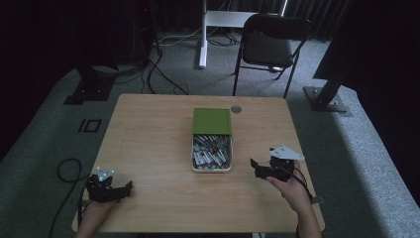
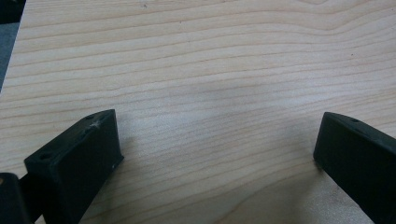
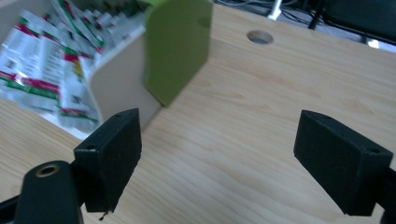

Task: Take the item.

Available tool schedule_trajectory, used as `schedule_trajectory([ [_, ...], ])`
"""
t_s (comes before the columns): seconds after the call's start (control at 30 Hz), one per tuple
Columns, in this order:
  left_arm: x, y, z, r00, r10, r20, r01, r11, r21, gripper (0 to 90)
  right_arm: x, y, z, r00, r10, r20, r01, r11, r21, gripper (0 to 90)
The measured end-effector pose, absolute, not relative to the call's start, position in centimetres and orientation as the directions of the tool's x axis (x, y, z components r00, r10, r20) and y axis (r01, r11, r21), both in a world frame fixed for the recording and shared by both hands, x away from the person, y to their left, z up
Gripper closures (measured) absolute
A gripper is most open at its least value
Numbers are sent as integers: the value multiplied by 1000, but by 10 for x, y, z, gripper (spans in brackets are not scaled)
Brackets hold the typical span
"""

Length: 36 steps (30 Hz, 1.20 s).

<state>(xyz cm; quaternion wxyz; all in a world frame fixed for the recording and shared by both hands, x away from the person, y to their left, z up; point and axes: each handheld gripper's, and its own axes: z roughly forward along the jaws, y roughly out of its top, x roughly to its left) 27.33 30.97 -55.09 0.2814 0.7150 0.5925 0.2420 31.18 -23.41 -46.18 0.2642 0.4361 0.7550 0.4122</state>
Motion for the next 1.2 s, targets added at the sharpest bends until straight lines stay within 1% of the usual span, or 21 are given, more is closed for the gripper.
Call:
schedule_trajectory([
  [0.2,273,310,-551,181,983,12,711,-139,689,14,315,-217,-454,-518,855,-39,412,289,864,191],
  [0.4,273,310,-551,181,983,13,711,-139,689,14,317,-198,-453,-555,830,-43,396,310,865,194],
  [0.47,273,310,-551,181,983,13,711,-140,689,14,317,-192,-453,-563,825,-49,389,317,865,219],
  [0.57,273,310,-551,181,983,12,711,-139,689,14,318,-183,-454,-582,812,-49,377,322,869,230],
  [1.07,273,310,-551,181,983,12,711,-139,689,14,324,-145,-453,-649,759,-56,350,363,864,267],
  [1.17,273,310,-551,180,984,12,711,-139,690,14,325,-139,-454,-655,753,-59,344,367,864,314],
  [1.2,273,310,-551,180,984,12,711,-139,690,14,326,-138,-455,-657,752,-61,343,370,863,349],
])
